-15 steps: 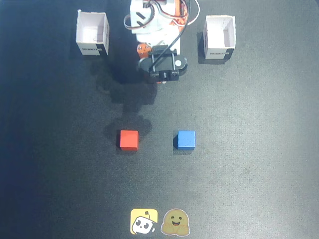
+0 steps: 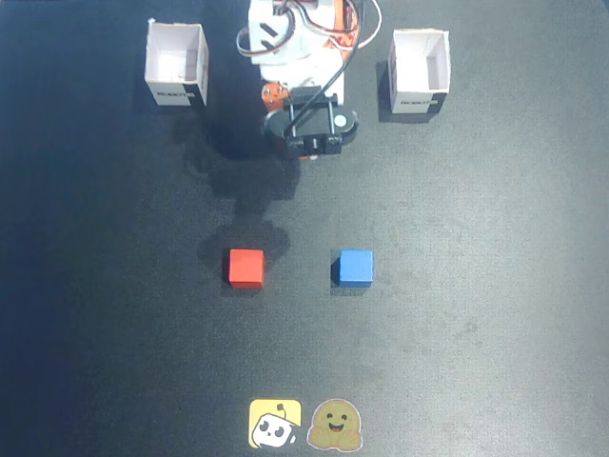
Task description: Put the red cube in the right box and the blue cube in the left box.
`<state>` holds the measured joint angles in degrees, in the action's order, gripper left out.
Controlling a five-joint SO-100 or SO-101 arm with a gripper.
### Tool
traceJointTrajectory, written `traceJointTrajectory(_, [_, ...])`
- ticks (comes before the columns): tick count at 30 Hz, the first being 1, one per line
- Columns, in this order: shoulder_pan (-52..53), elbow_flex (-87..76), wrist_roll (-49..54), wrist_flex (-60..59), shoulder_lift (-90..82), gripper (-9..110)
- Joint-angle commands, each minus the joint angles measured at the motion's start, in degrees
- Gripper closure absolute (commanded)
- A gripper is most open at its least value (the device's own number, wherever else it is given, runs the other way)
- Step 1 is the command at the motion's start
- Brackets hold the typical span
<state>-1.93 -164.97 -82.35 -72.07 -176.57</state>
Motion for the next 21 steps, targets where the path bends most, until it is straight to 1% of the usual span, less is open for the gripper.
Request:
traceJointTrajectory(1, [-0.2,0.4,-0.4,-0.2,-0.6,101])
traceJointTrajectory(21, [-0.1,0.4,0.6,-0.2,-0.6,101])
